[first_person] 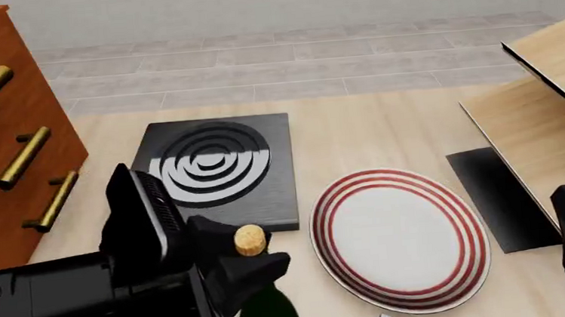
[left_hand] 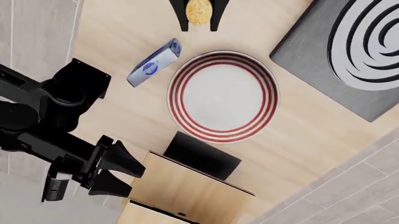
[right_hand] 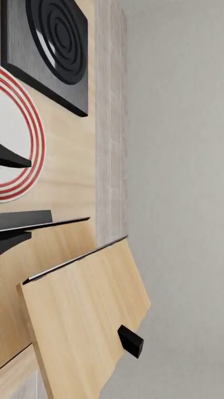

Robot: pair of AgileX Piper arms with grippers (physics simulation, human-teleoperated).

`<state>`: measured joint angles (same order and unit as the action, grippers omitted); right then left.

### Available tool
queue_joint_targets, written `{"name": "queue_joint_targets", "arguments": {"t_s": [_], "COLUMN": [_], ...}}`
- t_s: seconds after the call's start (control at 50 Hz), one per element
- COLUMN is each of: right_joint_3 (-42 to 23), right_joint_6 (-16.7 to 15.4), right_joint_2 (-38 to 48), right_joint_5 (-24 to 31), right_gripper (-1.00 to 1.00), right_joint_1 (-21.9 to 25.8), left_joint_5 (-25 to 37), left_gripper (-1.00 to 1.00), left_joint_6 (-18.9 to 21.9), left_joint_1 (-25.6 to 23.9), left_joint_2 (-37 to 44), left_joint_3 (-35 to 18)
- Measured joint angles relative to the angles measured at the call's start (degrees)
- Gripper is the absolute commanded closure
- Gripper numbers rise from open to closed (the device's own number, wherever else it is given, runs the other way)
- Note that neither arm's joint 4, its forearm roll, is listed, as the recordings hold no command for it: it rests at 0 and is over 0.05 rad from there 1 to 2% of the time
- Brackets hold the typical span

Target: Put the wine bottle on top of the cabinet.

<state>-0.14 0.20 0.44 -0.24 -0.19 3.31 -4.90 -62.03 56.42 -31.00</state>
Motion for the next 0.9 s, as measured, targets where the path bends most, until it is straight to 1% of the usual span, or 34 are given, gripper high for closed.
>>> {"name": "queue_joint_targets", "arguments": {"t_s": [0.28, 0.52, 0.68, 0.9], "right_joint_3": [-0.02, -0.03, -0.03, -0.04], "right_joint_6": [0.0, 0.0, 0.0, 0.01], "right_joint_2": [-0.05, -0.07, -0.08, -0.08], "right_joint_5": [0.07, 0.1, 0.11, 0.11], "right_gripper": [-1.0, -1.0, -1.0, -1.0], "right_joint_1": [0.0, -0.01, 0.0, -0.01], "left_joint_5": [3.02, 6.29, 9.39, 14.14], "left_gripper": [1.0, 1.0, 1.0, 1.0], "left_joint_6": [0.85, 2.18, 4.73, 6.18], "left_joint_1": [1.79, 3.02, 5.8, 8.92], "left_joint_2": [-1.93, -3.23, -3.49, -4.16], "left_joint_3": [-3.36, -7.47, -10.22, -14.44]}}
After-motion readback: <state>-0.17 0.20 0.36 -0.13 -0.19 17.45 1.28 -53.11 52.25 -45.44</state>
